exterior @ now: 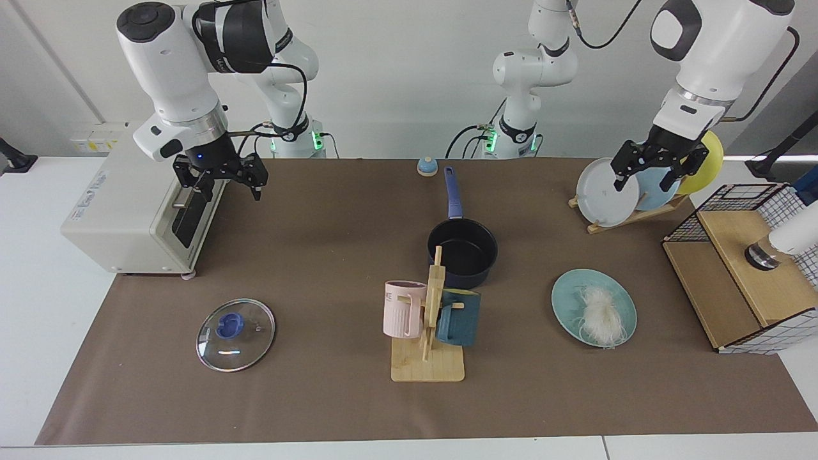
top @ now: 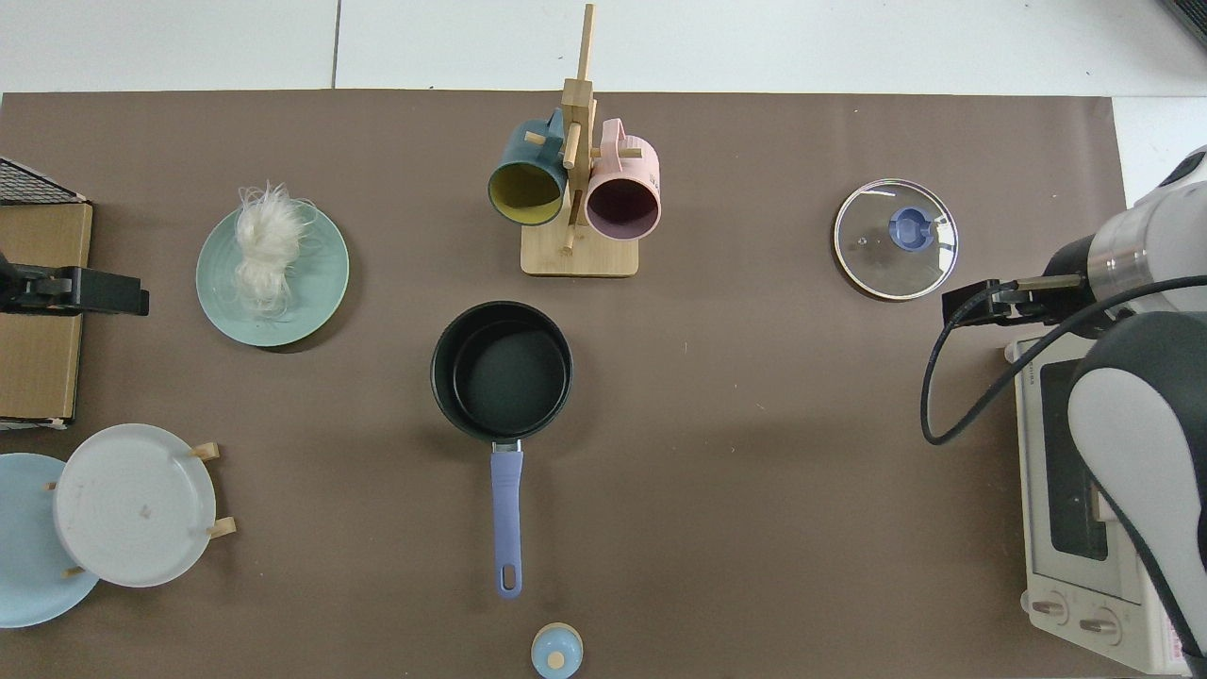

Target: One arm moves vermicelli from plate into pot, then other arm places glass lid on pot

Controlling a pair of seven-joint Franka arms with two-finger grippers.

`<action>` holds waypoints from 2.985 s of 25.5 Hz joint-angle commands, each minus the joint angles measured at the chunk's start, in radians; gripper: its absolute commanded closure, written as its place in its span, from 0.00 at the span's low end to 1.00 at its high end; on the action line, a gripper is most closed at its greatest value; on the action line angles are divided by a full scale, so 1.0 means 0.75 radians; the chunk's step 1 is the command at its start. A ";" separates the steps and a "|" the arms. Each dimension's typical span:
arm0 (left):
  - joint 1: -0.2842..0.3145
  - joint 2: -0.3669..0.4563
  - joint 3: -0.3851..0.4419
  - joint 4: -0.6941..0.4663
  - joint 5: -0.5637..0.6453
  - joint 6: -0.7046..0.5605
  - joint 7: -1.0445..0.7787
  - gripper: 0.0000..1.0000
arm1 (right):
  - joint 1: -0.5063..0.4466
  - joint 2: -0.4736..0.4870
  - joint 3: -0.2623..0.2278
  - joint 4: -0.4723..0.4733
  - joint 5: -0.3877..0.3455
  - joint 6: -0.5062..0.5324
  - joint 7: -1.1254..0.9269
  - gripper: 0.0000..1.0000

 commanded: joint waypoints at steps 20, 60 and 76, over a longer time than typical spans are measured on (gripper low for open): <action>0.011 -0.008 -0.004 -0.020 0.014 0.030 0.004 0.00 | -0.042 -0.012 0.006 0.003 0.004 0.015 0.010 0.01; -0.018 0.671 -0.029 -0.038 0.018 0.868 -0.100 0.00 | -0.104 1.109 0.002 0.909 -0.016 0.162 -0.022 0.01; -0.012 0.684 -0.029 -0.093 0.018 0.909 -0.080 0.06 | -0.093 1.029 0.002 0.699 -0.016 0.240 -0.018 0.02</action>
